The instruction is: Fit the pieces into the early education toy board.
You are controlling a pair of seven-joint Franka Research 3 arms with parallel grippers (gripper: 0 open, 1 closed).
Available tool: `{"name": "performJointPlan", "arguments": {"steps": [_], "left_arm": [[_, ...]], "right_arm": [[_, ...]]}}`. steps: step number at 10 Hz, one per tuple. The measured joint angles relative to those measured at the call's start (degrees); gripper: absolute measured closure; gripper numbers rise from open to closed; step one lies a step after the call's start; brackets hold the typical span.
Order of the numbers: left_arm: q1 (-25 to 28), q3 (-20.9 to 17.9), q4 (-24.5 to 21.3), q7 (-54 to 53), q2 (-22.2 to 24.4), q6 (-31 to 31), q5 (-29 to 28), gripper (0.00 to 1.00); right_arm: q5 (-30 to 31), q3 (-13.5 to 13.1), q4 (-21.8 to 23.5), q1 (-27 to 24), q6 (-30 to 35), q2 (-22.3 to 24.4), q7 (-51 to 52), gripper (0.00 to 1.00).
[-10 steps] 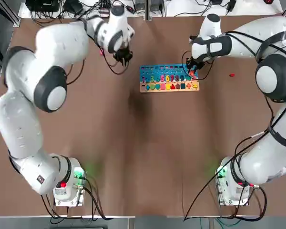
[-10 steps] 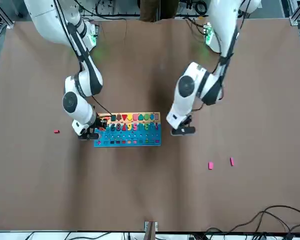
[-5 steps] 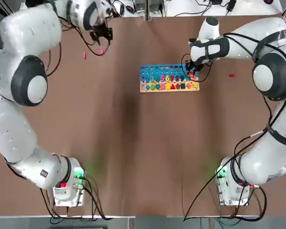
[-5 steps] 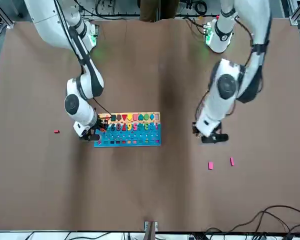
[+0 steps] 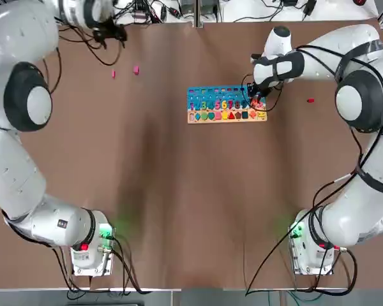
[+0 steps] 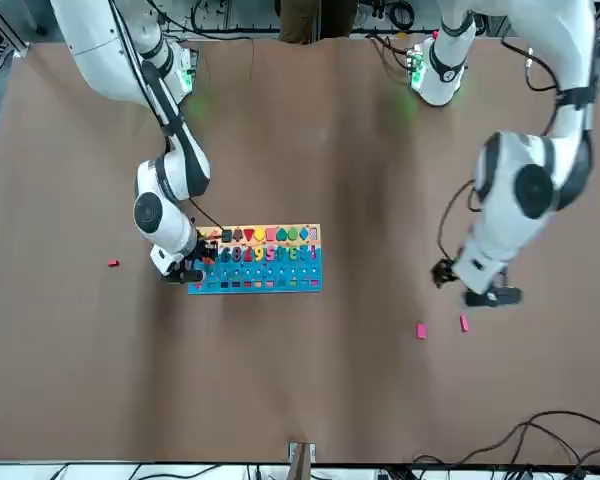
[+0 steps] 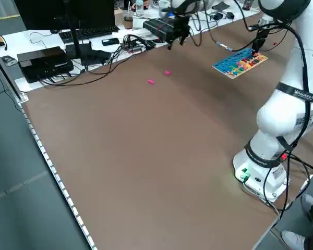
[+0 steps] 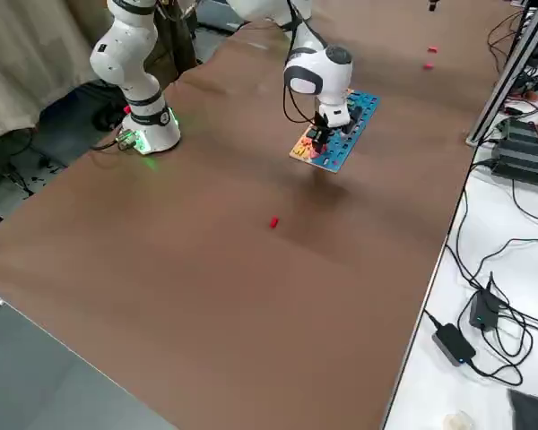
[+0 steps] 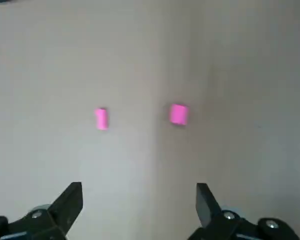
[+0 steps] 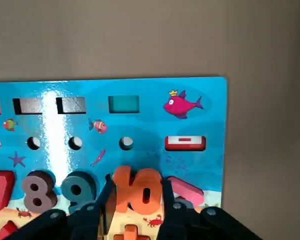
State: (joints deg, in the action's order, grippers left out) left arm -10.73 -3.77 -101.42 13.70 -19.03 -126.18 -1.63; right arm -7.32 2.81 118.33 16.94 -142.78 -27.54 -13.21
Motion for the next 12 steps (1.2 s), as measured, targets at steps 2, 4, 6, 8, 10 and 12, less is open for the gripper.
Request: {"name": "performJointPlan", "arguments": {"steps": [2, 4, 6, 8, 10, 12], "left_arm": [[3.82, 0.10, 1.61, -3.46, -2.84, -0.15, 0.06, 0.00], [3.71, 0.53, 3.29, -3.55, -8.20, -3.04, 0.11, 0.00], [3.80, 0.61, 3.48, -3.50, -12.83, -6.03, 0.59, 0.00], [5.06, 0.50, 3.52, -3.52, -14.98, -7.48, 1.72, 0.06], [5.62, 0.47, 3.54, -3.86, -16.19, -8.56, 2.76, 0.12], [5.69, -0.13, 3.90, -6.15, -17.17, -8.90, 5.73, 0.28]], "right_arm": [[0.00, 0.25, -0.07, 0.05, -0.02, -0.06, 0.00, 0.59], [0.00, 0.64, -0.09, 0.08, -0.02, -0.11, 0.02, 0.59], [0.05, 0.99, -0.09, 0.12, -0.02, -0.24, 0.25, 0.59], [0.56, 1.18, -0.10, 0.14, -0.04, -0.42, 0.67, 0.59], [1.05, 1.18, -0.10, 0.13, -0.04, -0.43, 1.37, 0.59], [2.13, 1.18, -0.10, 0.12, -0.02, -0.43, 1.42, 0.59]]}}
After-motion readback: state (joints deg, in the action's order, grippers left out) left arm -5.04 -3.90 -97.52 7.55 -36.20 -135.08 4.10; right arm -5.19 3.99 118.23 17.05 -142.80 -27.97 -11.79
